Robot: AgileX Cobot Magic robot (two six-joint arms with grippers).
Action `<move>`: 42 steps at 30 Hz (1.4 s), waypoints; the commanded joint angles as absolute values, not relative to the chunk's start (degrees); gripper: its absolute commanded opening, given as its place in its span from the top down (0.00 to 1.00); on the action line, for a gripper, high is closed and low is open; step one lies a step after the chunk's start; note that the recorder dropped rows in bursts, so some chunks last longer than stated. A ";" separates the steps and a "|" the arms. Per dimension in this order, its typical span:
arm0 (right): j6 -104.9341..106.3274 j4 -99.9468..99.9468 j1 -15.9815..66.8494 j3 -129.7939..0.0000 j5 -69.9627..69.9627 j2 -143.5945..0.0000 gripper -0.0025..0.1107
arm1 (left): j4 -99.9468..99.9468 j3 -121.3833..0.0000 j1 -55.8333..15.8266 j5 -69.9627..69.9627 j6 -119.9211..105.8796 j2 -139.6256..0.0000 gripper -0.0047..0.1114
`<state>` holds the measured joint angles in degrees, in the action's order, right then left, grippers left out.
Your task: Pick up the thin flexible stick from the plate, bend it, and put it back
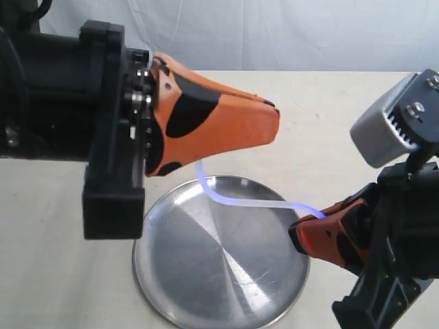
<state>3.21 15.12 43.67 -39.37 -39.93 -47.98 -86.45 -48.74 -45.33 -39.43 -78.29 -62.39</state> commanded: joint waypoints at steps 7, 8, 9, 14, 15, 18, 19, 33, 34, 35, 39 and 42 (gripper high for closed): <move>3.02 11.54 43.42 -39.72 -41.02 -50.89 0.99 | -87.40 -48.76 -45.87 -37.43 -78.47 -61.93 0.57; 3.02 11.05 43.42 -39.72 -41.02 -51.14 0.99 | -87.55 -48.76 -45.87 -37.32 -78.47 -61.93 0.53; 3.02 10.29 43.42 -39.72 -41.02 -51.44 0.99 | -87.56 -48.76 -45.87 -37.19 -78.14 -61.93 0.50; 2.19 6.26 43.42 -39.72 -42.32 -54.17 0.99 | -87.31 -50.46 -45.87 -35.67 -78.13 -59.59 0.48; 1.88 5.35 43.42 -39.72 -42.44 -54.79 0.99 | -86.70 -51.14 -45.87 -34.58 -78.15 -58.82 0.48; 1.60 3.45 43.42 -39.72 -41.63 -57.27 0.99 | -84.06 -53.38 -45.87 -30.32 -78.15 -55.92 0.48; 1.60 3.05 43.42 -39.72 -41.21 -58.32 0.99 | -83.52 -53.85 -45.87 -28.64 -78.15 -54.87 0.48; 0.00 -2.47 43.31 -39.72 -22.81 -88.29 0.99 | -77.56 -53.97 -45.87 -26.68 -78.01 -46.00 0.83; 0.00 -2.47 43.31 -39.72 -22.41 -90.50 0.99 | -77.25 -53.97 -45.87 -26.68 -78.01 -45.41 0.83; 0.00 -2.94 43.31 -39.72 -22.41 -92.47 0.99 | -77.01 -53.97 -45.87 -26.68 -78.01 -45.14 0.83; 0.00 -3.53 43.31 -39.72 -20.43 -97.87 0.99 | -75.85 -53.97 -45.87 -26.68 -78.01 -44.39 0.83; -0.70 -3.34 43.31 -39.72 -18.44 -98.84 0.99 | -74.59 -53.97 -45.87 -26.68 -78.01 -44.39 0.83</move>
<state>0.00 -2.77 43.67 -39.48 -20.69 -98.16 -75.88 -53.75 -45.53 -26.73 -78.31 -44.64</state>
